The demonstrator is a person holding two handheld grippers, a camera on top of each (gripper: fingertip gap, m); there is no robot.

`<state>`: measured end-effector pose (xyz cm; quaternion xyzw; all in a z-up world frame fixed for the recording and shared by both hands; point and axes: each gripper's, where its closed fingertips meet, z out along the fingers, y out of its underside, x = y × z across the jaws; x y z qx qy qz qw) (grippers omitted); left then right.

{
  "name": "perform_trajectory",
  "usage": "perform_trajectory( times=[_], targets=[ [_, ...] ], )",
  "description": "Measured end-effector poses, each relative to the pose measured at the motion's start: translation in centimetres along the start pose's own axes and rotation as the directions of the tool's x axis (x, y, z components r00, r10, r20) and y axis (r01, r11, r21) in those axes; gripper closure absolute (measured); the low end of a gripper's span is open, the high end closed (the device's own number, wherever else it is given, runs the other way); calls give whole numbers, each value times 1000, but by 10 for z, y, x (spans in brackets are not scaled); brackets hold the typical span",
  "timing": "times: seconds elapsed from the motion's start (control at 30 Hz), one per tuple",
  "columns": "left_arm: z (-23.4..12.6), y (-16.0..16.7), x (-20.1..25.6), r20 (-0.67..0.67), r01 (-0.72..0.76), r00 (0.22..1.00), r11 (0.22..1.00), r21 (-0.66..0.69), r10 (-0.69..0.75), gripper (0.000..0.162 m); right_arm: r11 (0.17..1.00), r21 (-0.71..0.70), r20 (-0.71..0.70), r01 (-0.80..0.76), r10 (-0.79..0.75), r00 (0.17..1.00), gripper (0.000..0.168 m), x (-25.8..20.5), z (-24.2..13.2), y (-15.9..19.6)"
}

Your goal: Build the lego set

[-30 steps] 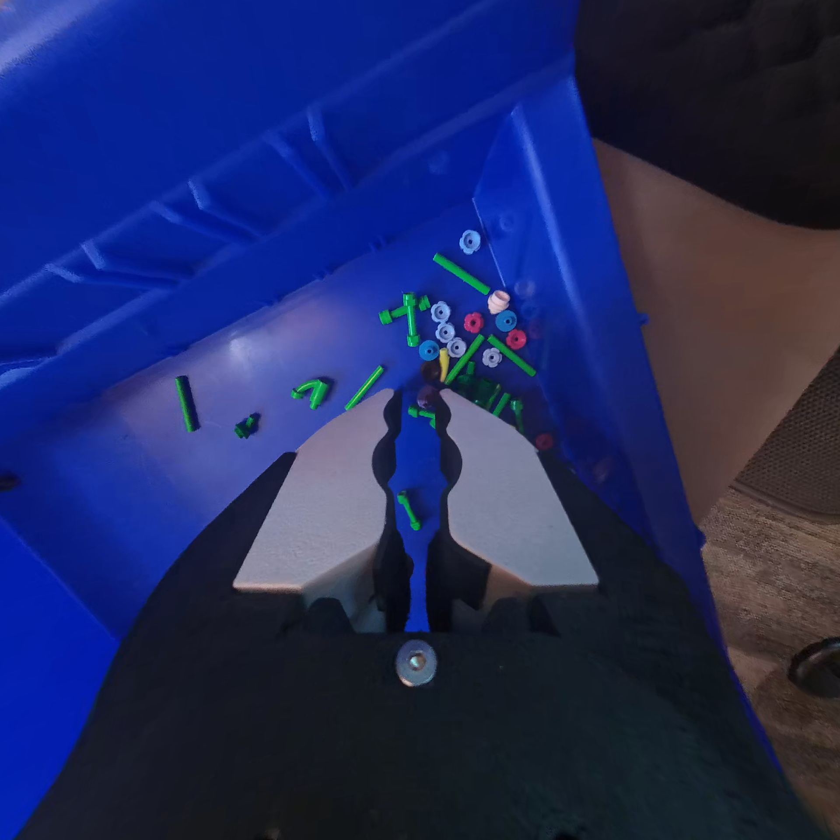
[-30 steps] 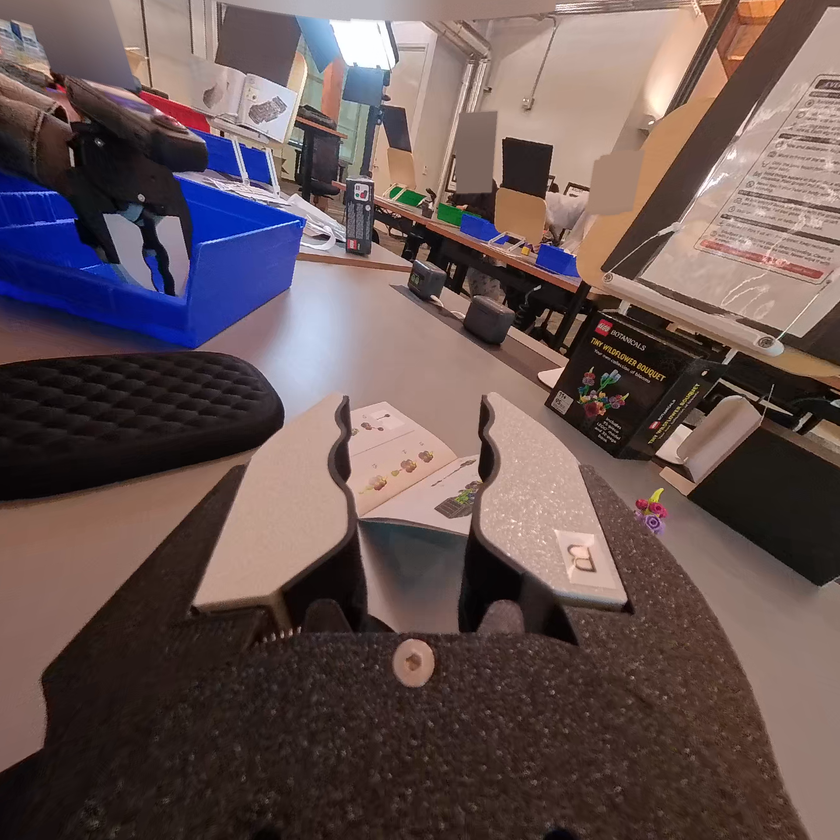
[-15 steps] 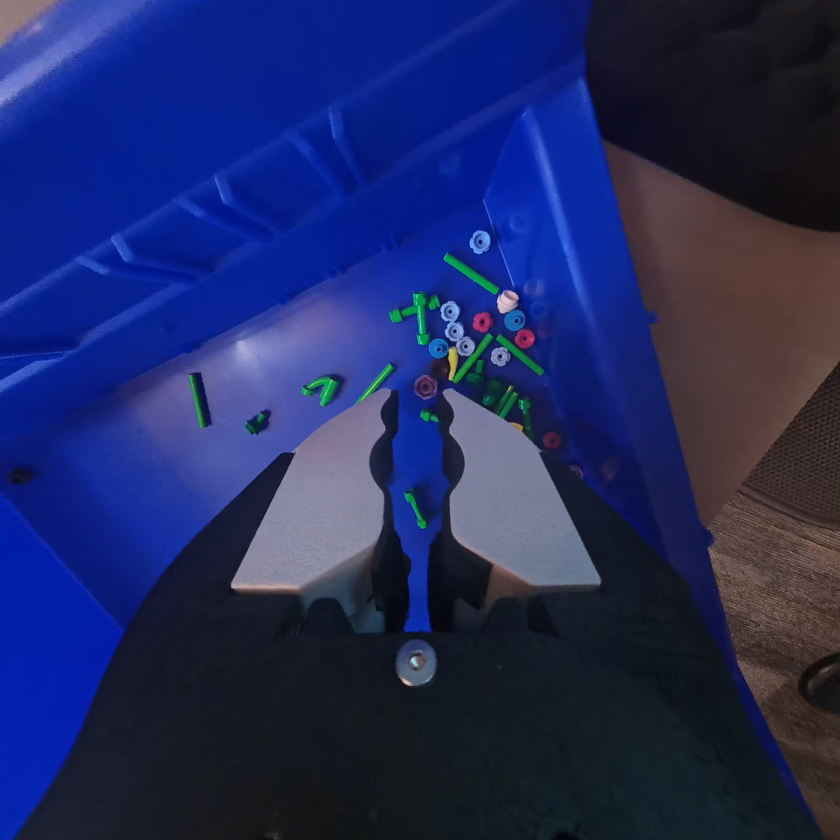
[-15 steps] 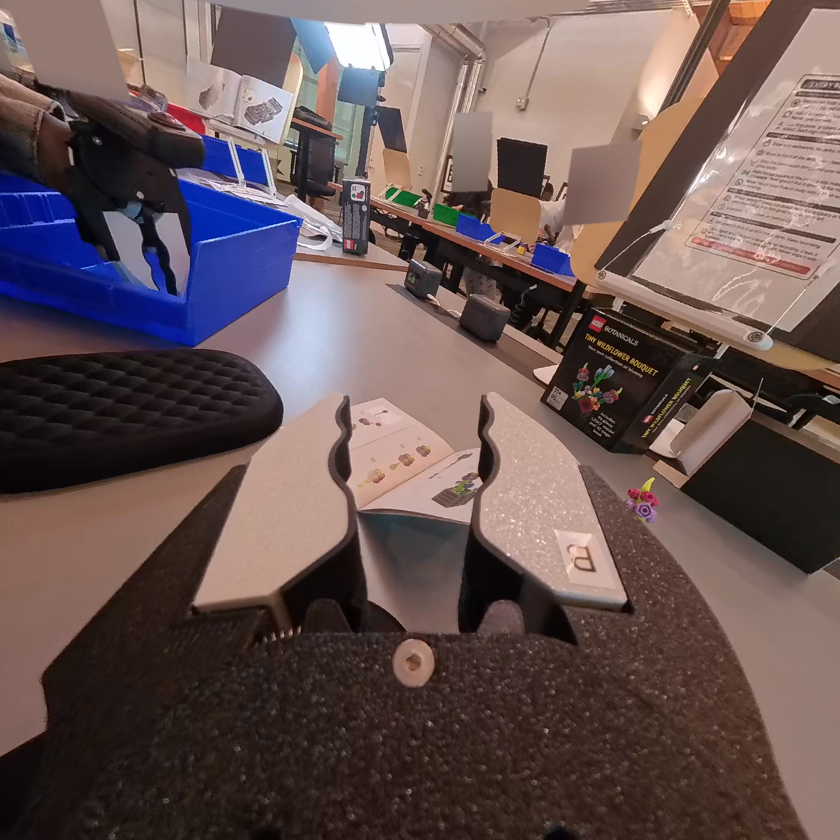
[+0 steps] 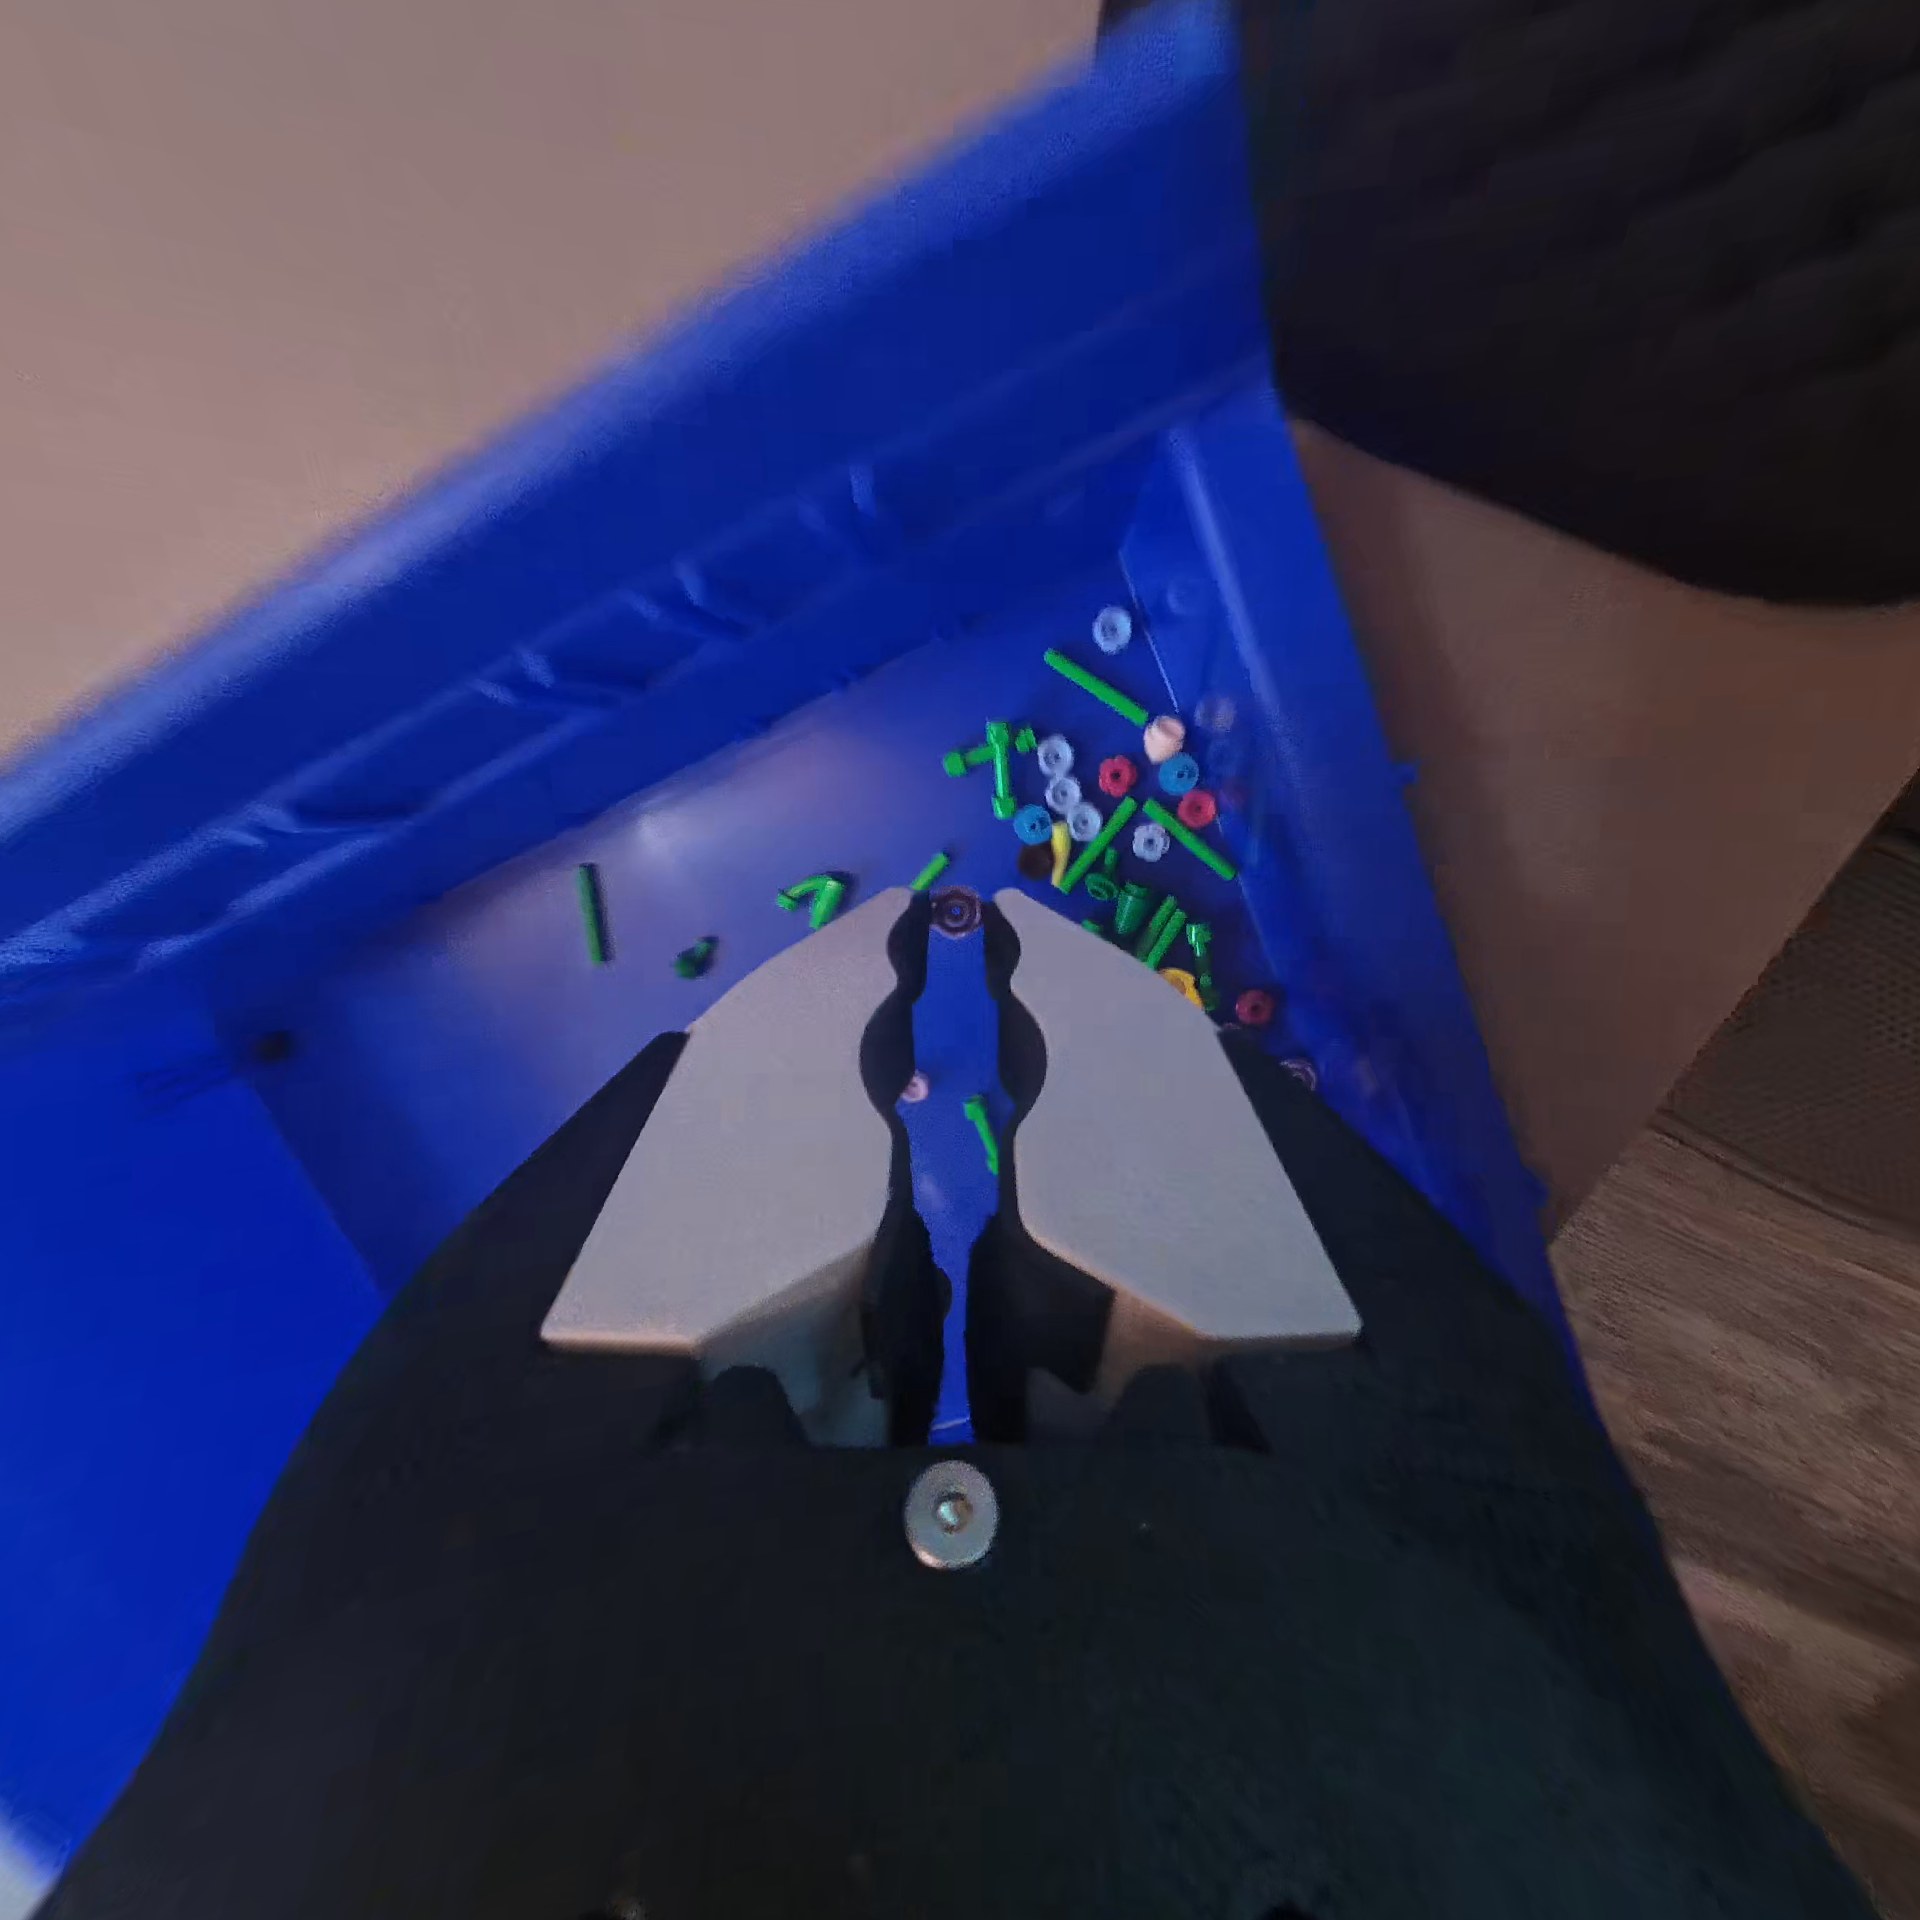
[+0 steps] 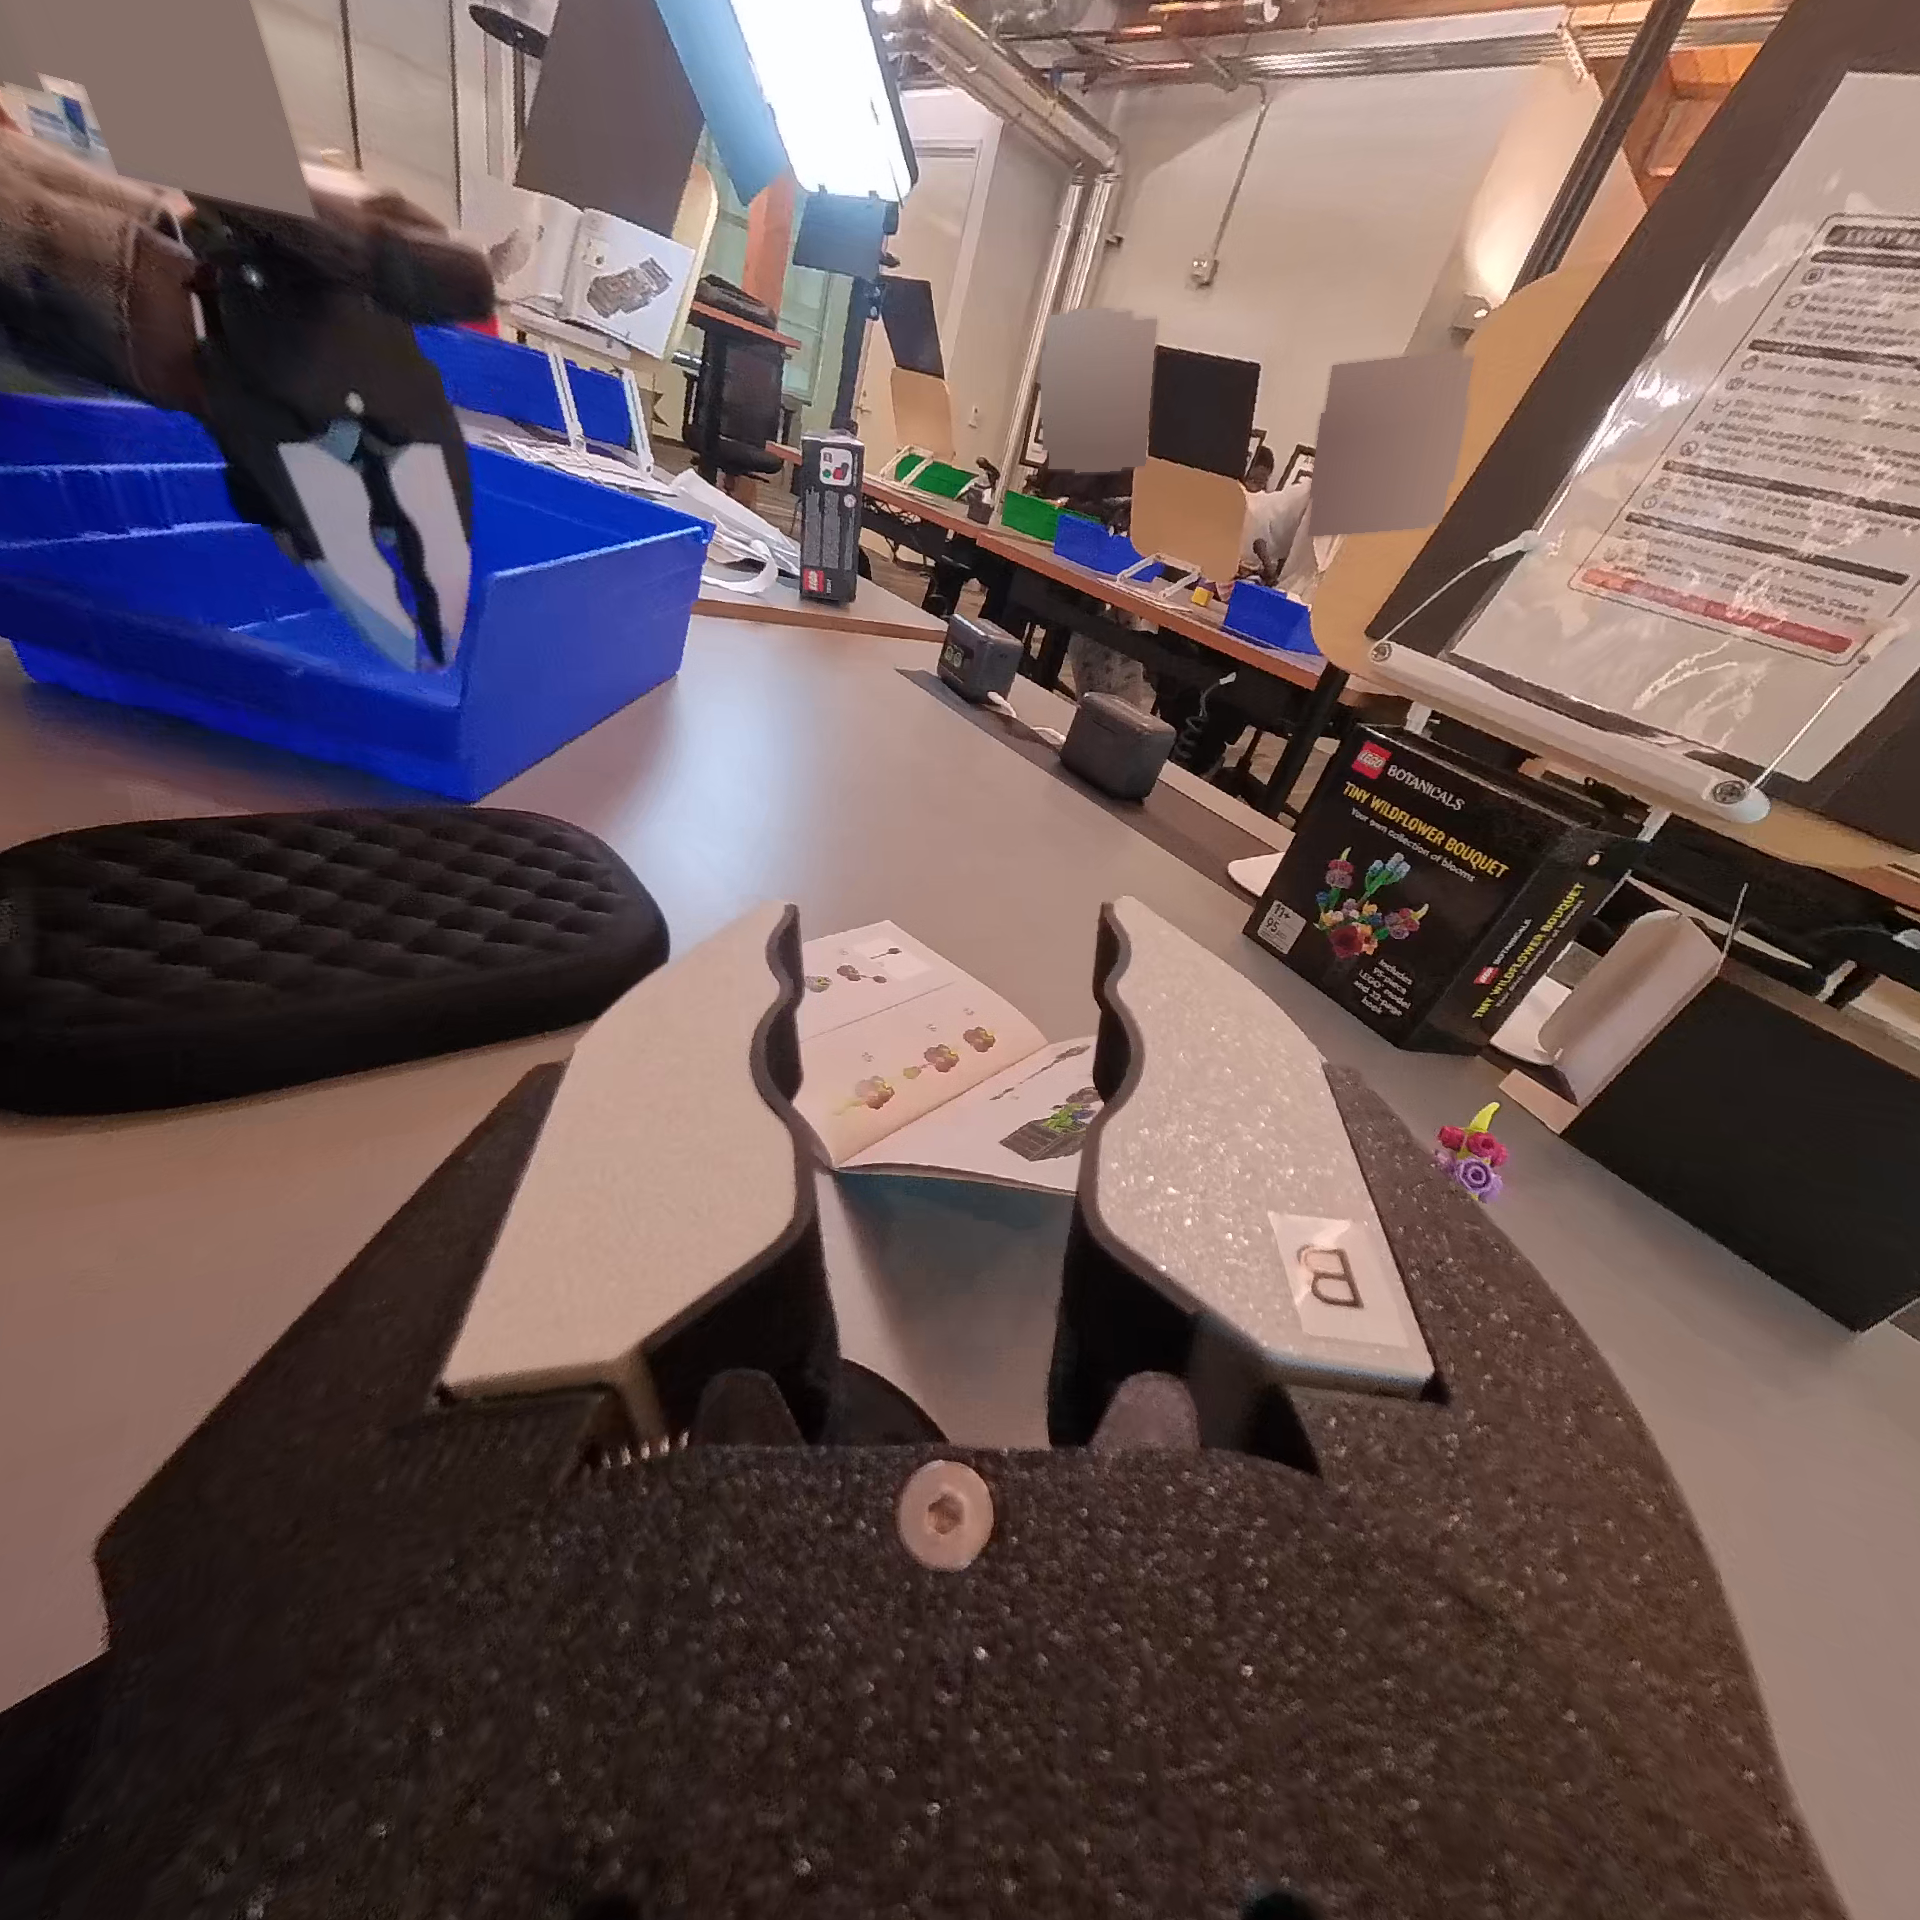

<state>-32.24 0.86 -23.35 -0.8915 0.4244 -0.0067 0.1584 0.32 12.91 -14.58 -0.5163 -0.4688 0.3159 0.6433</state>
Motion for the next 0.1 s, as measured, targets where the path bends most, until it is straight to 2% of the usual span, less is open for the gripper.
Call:
perform_trajectory(
  times=[0.1],
  targets=[
    [-30,-38,2,96,-51,994,997,67,44,153,1000,28,19,-3,3,1000,115,-4,-1,-4]
  ],
)
